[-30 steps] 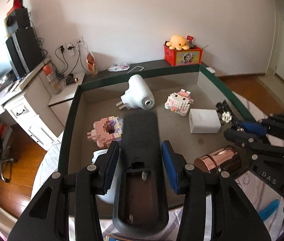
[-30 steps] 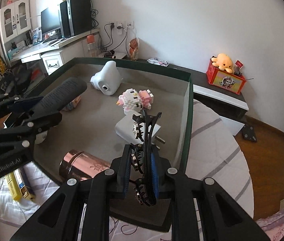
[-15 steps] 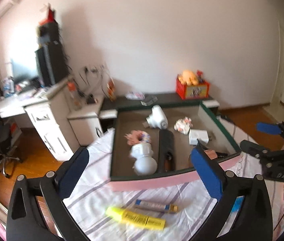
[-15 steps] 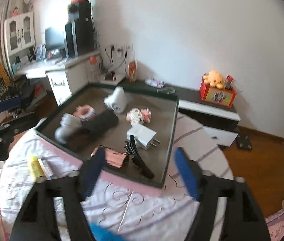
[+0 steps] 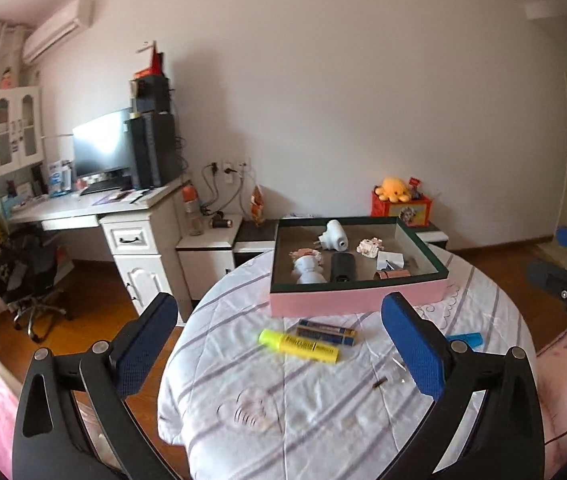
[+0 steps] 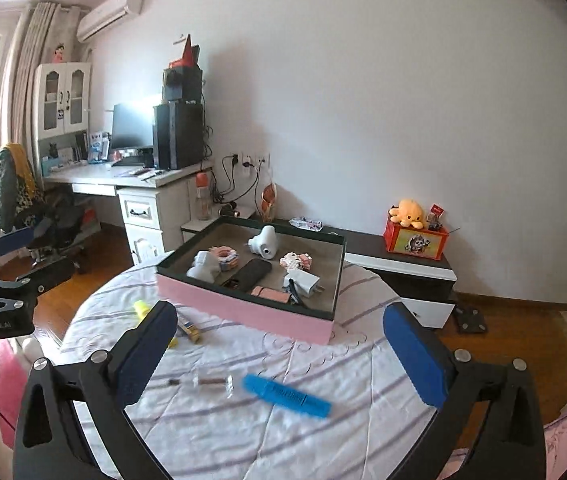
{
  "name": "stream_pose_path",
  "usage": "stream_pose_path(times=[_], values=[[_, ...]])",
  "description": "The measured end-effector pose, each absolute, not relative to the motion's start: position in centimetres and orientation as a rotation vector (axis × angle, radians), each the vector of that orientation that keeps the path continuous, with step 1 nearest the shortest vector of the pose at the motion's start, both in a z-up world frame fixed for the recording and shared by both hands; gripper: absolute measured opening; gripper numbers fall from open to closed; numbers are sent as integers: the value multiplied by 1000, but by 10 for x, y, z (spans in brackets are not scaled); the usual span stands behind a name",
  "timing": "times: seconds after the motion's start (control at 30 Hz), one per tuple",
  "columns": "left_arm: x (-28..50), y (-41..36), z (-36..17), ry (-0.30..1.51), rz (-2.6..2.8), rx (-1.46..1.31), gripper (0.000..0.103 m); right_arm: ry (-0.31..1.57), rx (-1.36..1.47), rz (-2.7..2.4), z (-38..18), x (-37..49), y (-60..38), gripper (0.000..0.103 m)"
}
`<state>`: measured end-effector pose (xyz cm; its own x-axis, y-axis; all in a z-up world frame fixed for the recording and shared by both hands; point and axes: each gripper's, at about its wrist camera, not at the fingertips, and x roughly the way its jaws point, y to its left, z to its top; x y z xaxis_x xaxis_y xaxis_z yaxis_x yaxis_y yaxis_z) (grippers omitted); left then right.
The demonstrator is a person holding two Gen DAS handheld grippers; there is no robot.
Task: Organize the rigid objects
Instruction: 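Withdraw both tools from the box toward the remaining items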
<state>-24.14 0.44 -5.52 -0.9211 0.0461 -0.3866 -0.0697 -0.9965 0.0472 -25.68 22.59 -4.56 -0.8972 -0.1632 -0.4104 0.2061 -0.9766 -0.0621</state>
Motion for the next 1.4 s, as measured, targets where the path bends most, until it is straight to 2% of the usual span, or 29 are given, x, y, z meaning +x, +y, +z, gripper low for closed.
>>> stream_pose_path(times=[0.3, 0.6, 1.4], values=[[-188, -6, -55, 71, 3016, -582, 103, 67, 551, -2923, -53, -195, 216, 103], [-160, -7, -52, 110, 3000, -537, 103, 96, 560, -2937, -51, -169, 216, 103], [-187, 5, -84, 180, 2963, -709, 103, 66, 682, -2930, -73, -187, 228, 103]])
